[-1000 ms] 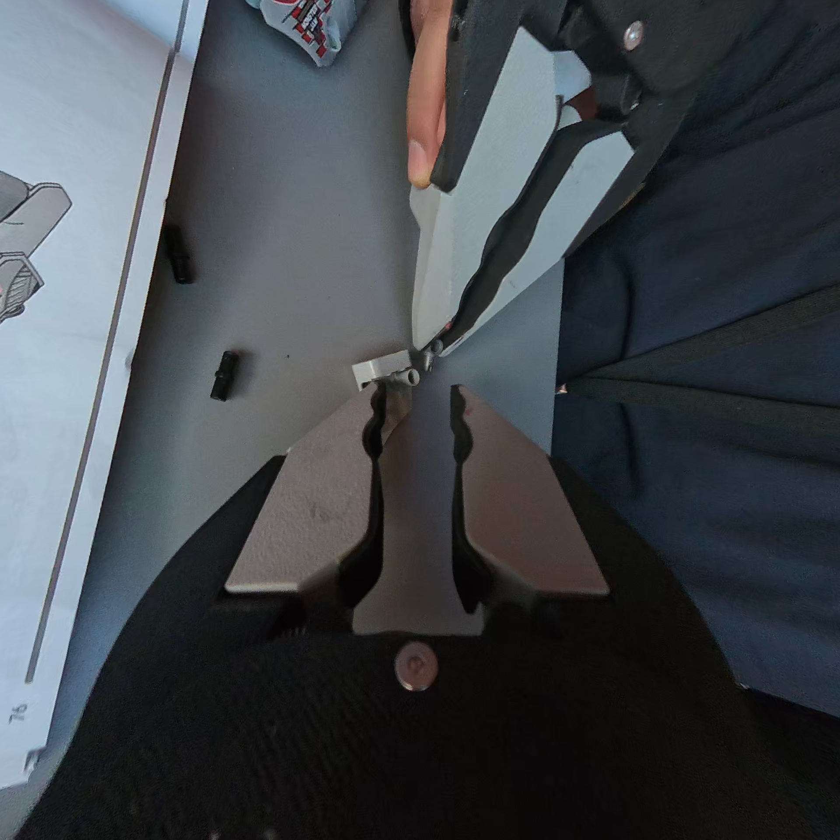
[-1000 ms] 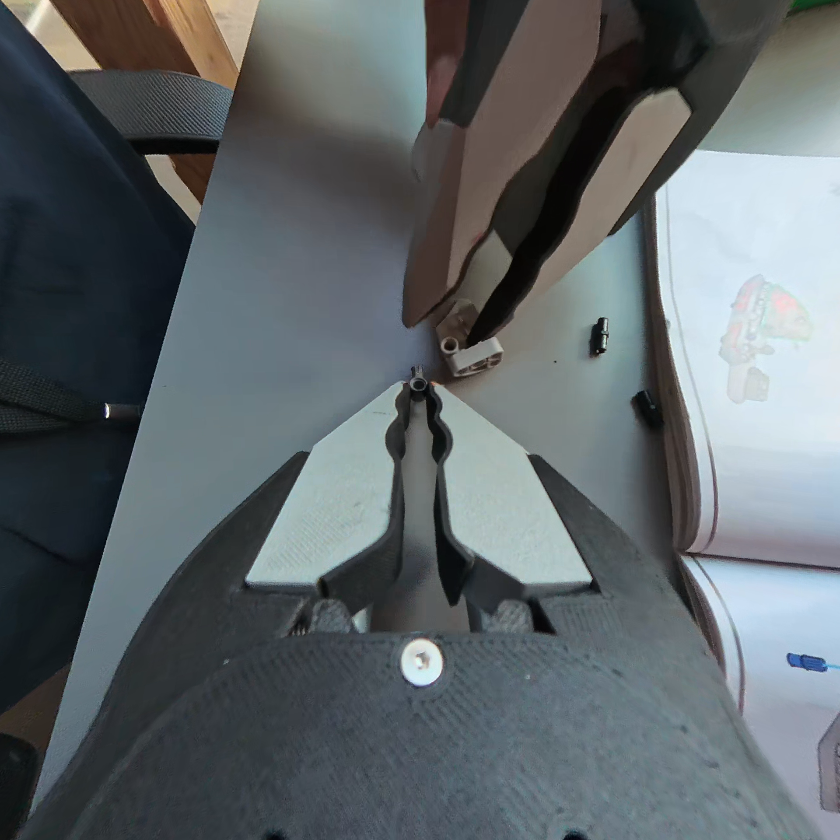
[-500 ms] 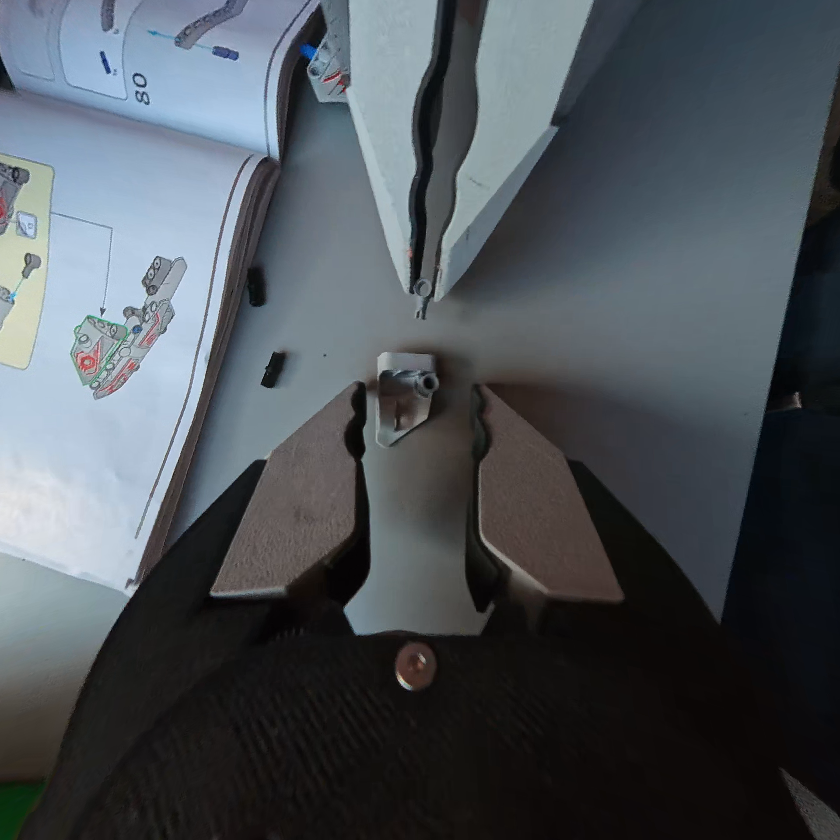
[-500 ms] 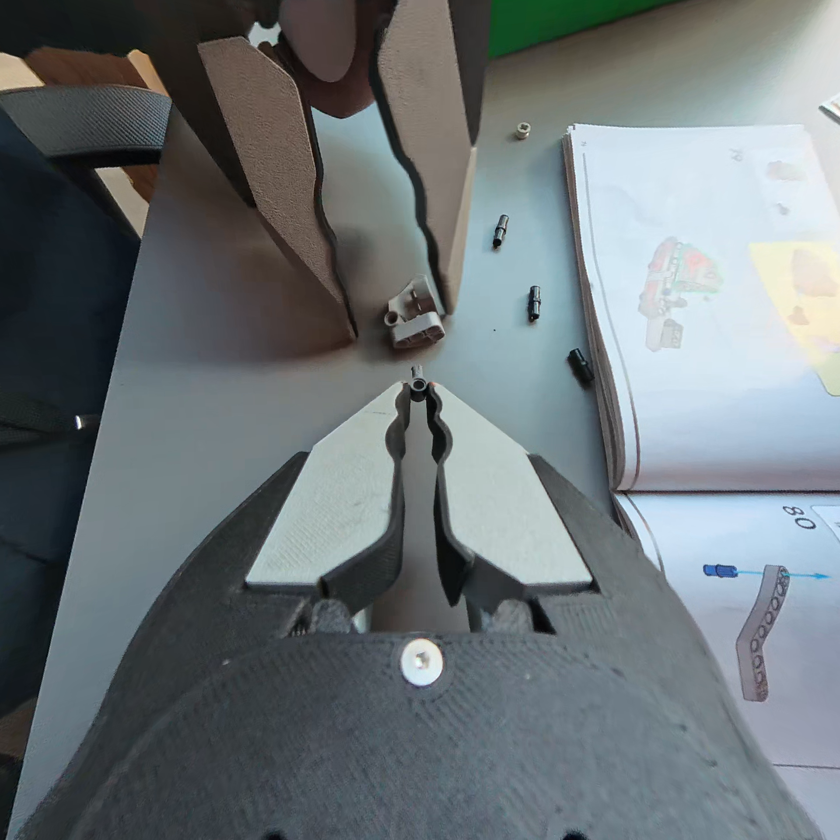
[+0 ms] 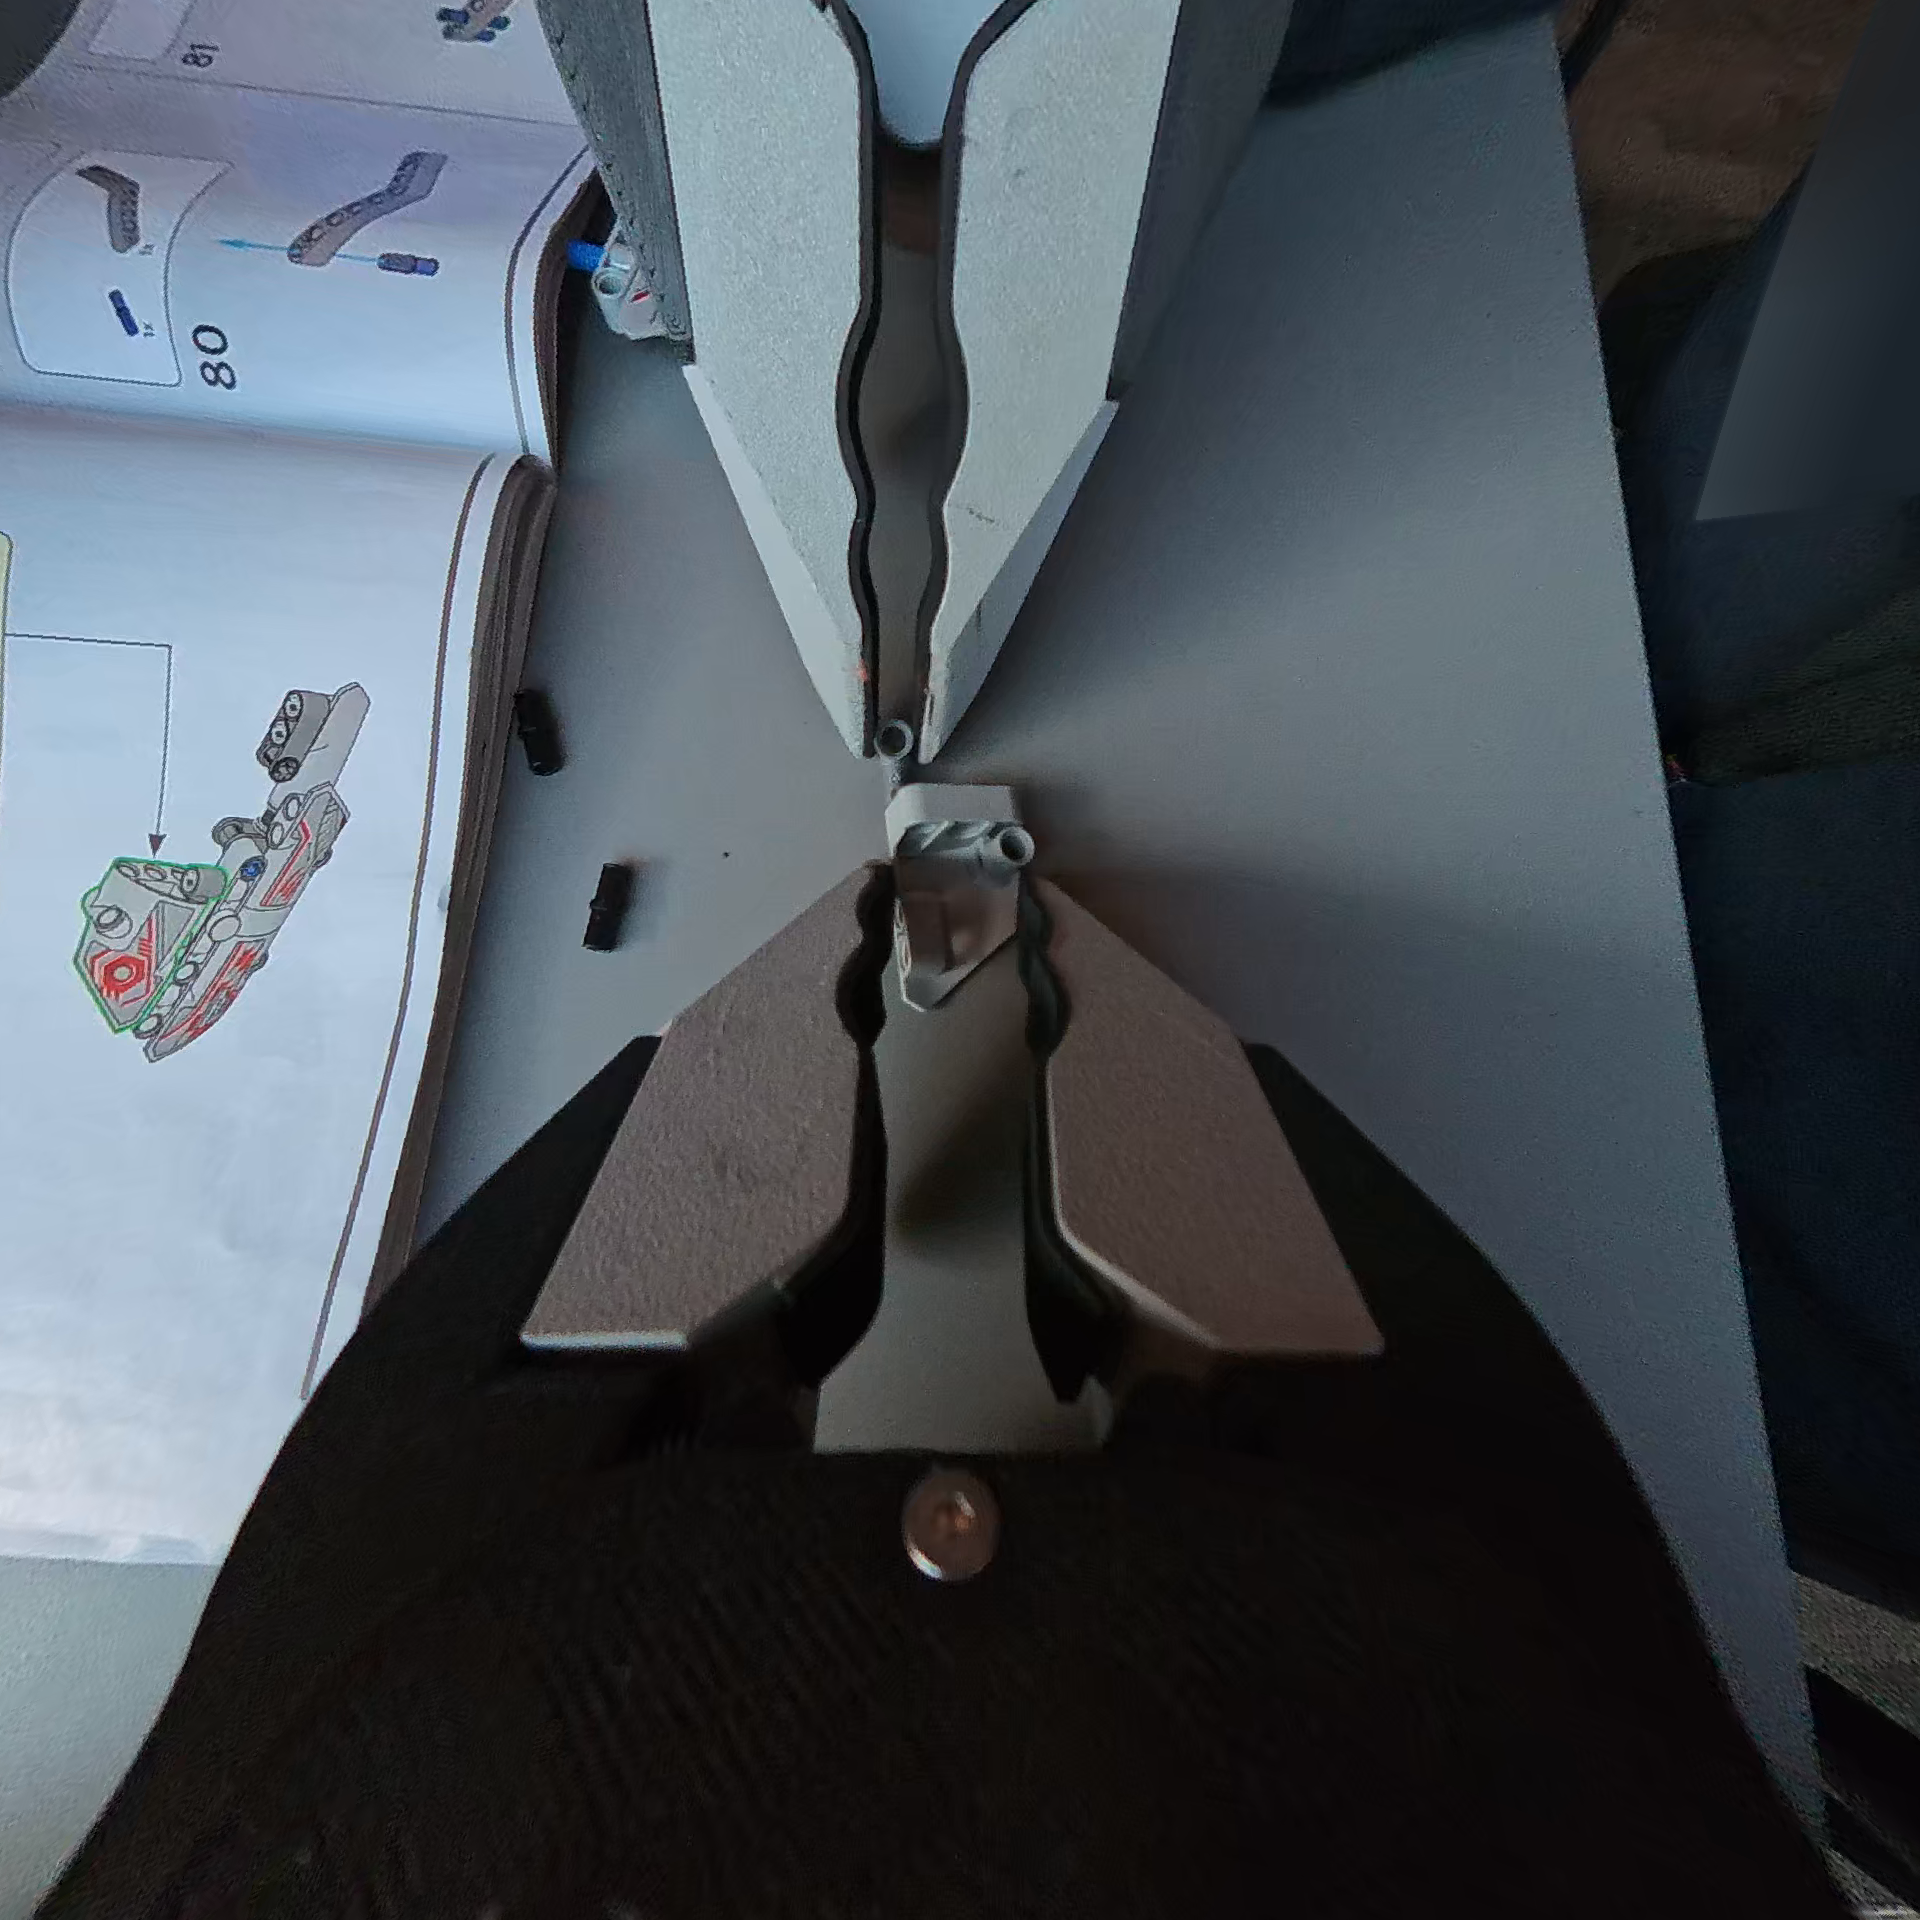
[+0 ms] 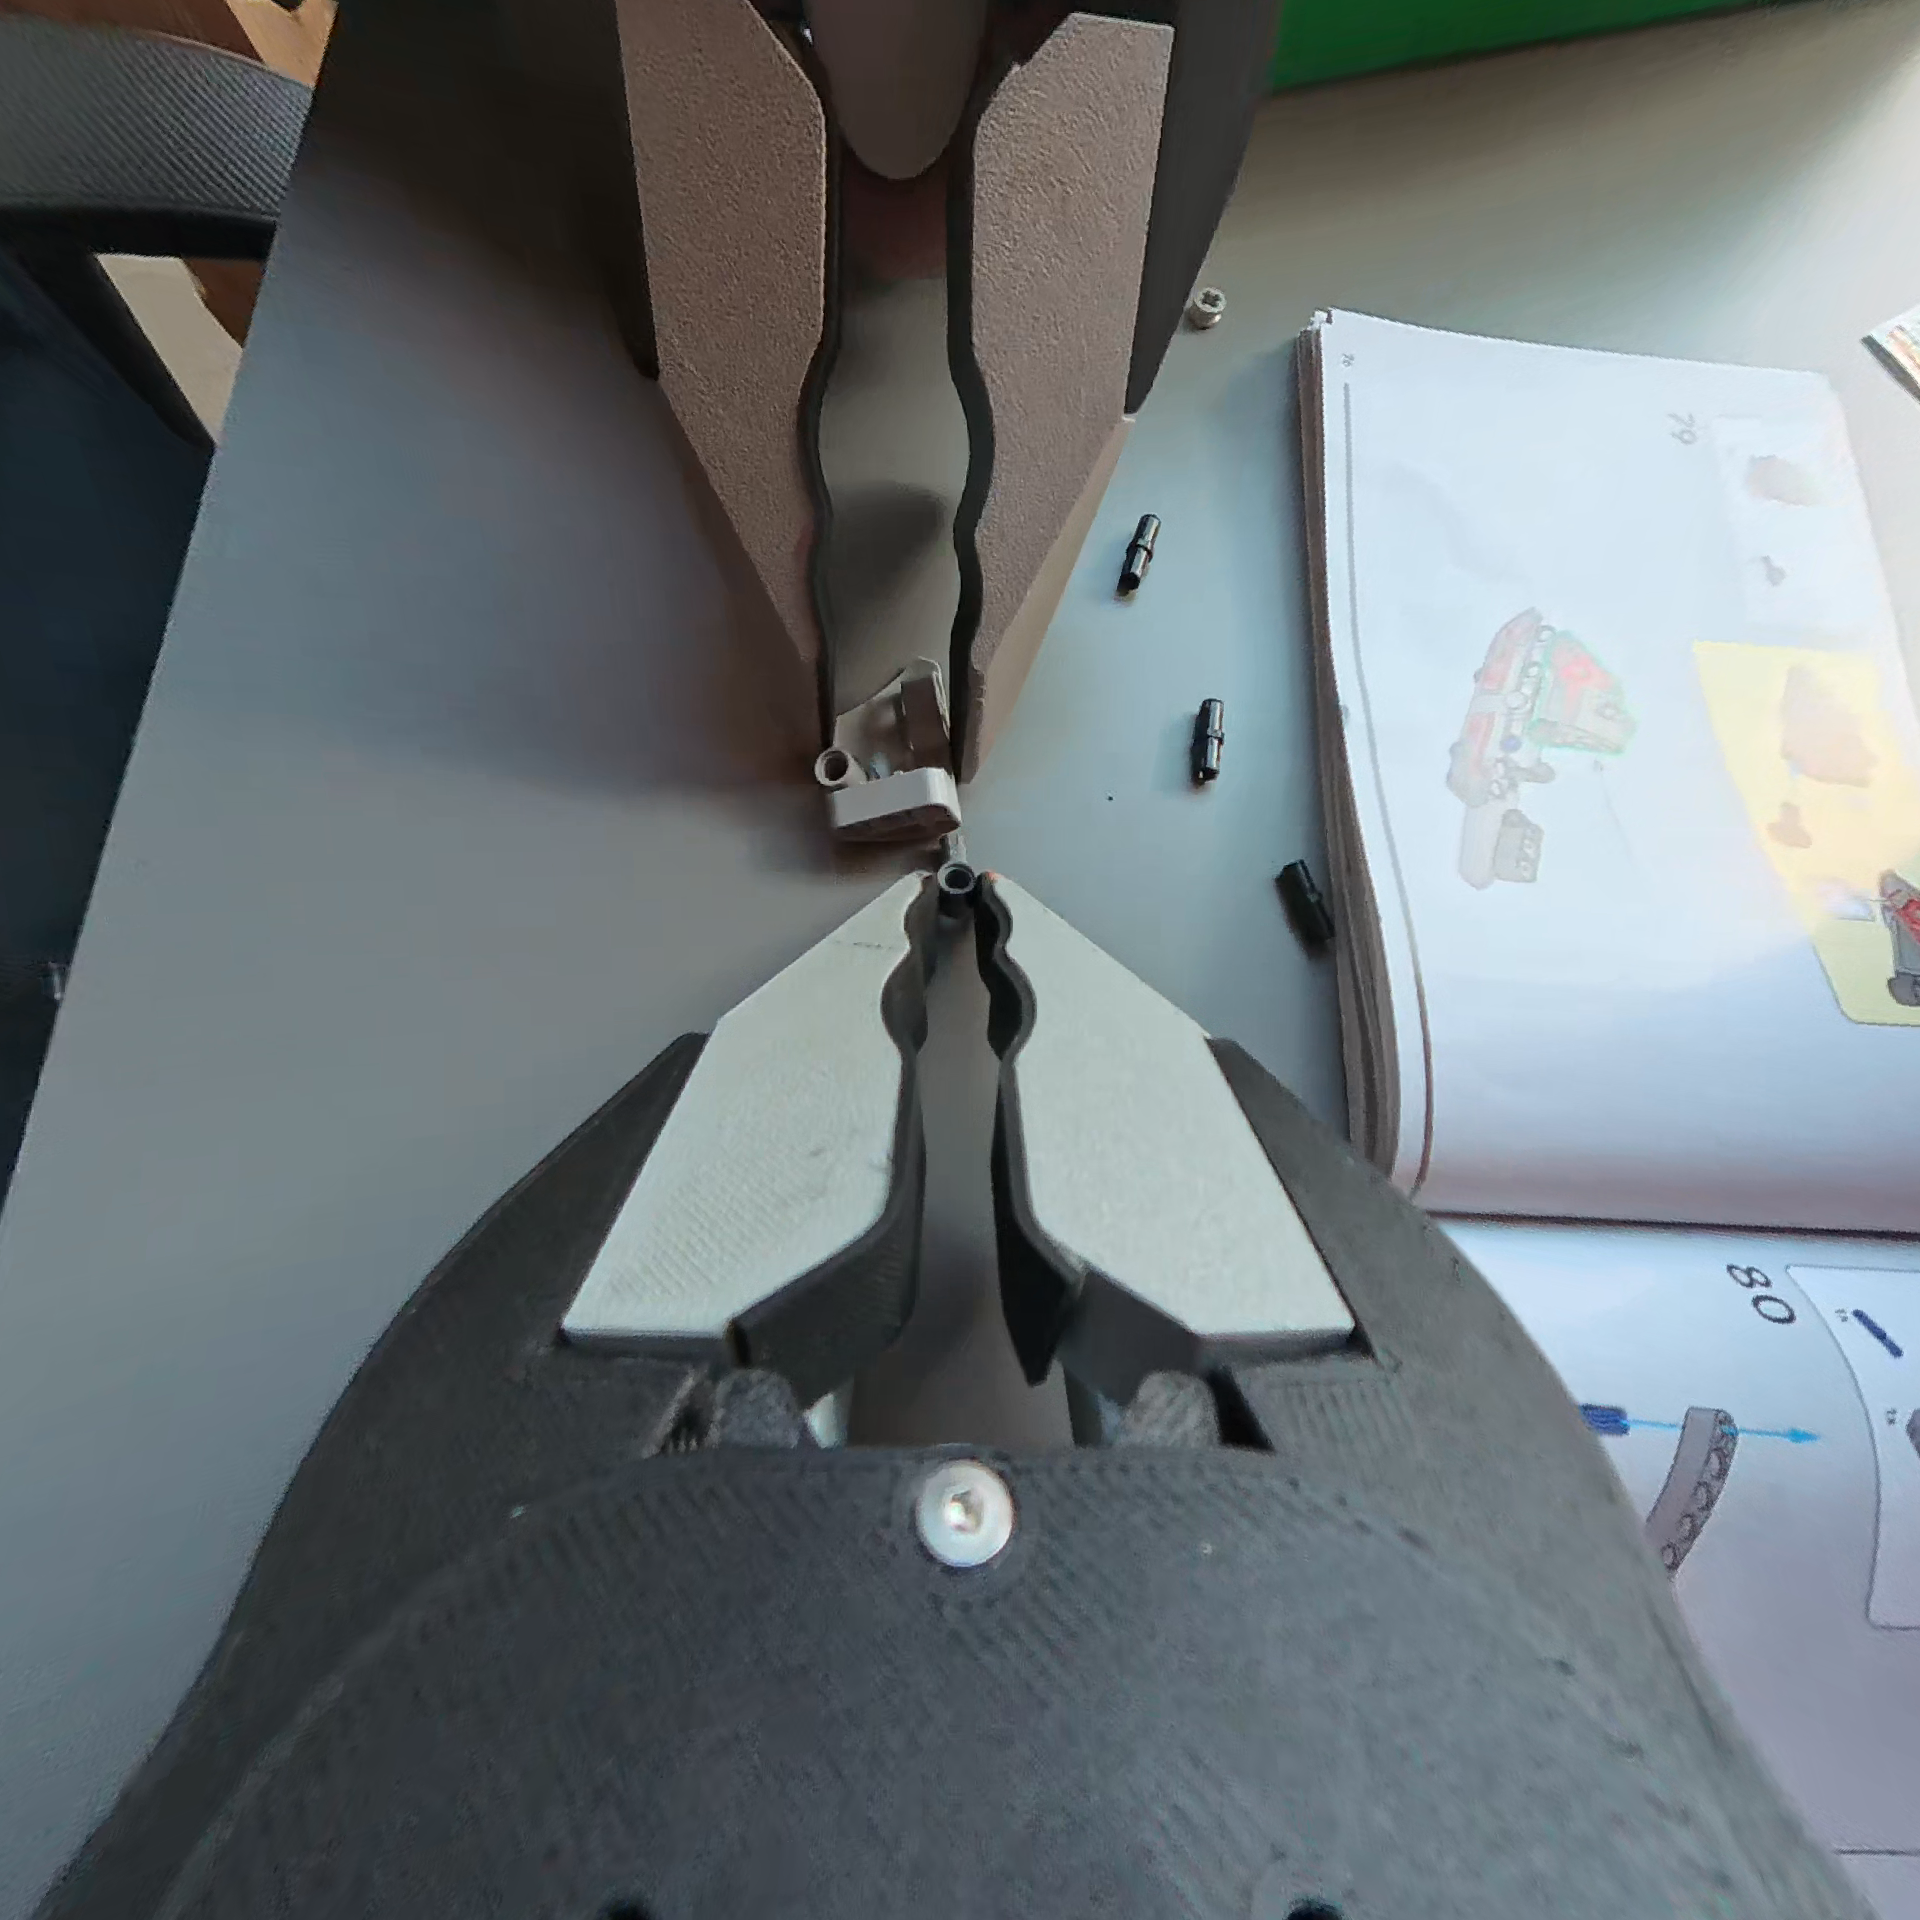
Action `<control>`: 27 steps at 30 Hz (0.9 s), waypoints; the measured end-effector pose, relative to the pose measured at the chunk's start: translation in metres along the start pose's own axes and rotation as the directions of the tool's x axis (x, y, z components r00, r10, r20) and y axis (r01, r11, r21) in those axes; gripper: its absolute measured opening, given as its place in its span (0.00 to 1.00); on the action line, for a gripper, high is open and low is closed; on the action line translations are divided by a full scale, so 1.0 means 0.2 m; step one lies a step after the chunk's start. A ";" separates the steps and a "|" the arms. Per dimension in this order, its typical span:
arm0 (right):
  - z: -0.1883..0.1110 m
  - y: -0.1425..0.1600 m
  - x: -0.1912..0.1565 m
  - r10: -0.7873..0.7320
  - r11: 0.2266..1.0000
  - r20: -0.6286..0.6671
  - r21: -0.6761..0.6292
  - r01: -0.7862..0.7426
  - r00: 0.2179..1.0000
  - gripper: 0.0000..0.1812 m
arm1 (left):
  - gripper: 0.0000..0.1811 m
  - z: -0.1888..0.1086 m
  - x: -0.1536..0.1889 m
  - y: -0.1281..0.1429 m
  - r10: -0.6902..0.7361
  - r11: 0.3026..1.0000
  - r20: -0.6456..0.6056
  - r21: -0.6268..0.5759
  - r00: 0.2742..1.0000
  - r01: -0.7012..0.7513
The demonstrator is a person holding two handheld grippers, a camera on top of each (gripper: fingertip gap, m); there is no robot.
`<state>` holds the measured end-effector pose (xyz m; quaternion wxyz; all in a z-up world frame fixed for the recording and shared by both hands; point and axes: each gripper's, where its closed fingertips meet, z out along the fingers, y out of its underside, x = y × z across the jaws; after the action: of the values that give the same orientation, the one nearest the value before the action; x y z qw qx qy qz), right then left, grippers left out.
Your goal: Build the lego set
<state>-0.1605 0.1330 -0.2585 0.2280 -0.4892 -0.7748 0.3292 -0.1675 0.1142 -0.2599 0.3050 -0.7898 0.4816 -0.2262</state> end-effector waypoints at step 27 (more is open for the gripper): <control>0.02 -0.01 -0.01 0.014 1.000 0.033 0.011 -0.015 0.999 0.02 | 0.12 -0.01 0.00 0.00 -0.015 0.999 -0.016 0.036 1.000 0.016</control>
<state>-0.1629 0.1300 -0.2595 0.2157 -0.4881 -0.7730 0.3431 -0.1684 0.1136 -0.2595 0.3135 -0.7861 0.4738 -0.2434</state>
